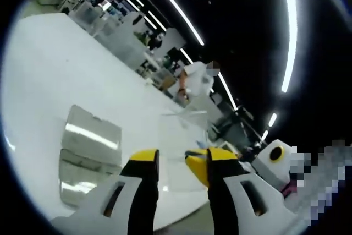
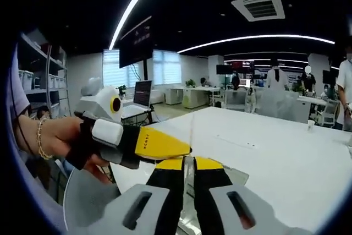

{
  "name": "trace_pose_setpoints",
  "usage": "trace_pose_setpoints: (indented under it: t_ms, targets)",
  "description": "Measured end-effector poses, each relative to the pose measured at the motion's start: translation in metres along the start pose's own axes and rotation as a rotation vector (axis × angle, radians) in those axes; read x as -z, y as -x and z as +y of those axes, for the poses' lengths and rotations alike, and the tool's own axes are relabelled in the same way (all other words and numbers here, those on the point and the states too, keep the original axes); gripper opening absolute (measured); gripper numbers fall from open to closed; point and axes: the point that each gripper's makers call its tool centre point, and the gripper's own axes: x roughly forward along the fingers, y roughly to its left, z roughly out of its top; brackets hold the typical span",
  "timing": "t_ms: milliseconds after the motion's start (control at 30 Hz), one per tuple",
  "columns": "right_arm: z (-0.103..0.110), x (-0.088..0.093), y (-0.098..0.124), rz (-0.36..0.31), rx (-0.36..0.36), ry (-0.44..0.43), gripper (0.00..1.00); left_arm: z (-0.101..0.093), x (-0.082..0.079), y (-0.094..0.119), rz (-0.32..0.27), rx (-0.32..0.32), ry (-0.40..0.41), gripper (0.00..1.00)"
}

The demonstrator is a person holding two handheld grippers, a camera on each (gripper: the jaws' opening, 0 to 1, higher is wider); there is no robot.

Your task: Insert the divider into the dual guide fixture by aligning both edges with the guide slots and pushing it downward to the bottom, including one-sided entry, uneven engagement, binding, and posture correction.

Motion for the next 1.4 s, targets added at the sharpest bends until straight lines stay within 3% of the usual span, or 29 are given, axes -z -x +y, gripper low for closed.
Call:
trace_pose_setpoints:
  t_ms: [267,500,700,1067,1133,1400]
  targets:
    - [0.024,-0.02,-0.004,-0.045,0.001,-0.02,0.0,-0.005,-0.02,0.024,-0.049,0.058,-0.043,0.37]
    - [0.046,-0.03,-0.01,-0.042,0.002,-0.007,0.0,-0.006,-0.03,0.043,-0.073,0.089,-0.069,0.37]
    - [0.047,-0.037,-0.009,-0.044,0.075,-0.007,0.0,-0.002,-0.041,0.053,-0.088,0.111,-0.06,0.37]
    - [0.049,-0.053,-0.012,-0.034,0.186,-0.066,0.0,0.017,-0.043,0.068,-0.035,0.148,-0.136,0.36]
    - [0.05,-0.055,-0.014,-0.018,0.208,-0.065,0.0,0.021,-0.042,0.07,-0.027,0.15,-0.162,0.36]
    - [0.039,-0.044,-0.022,0.083,0.32,-0.101,0.0,0.036,-0.029,0.081,0.046,0.17,-0.387,0.38]
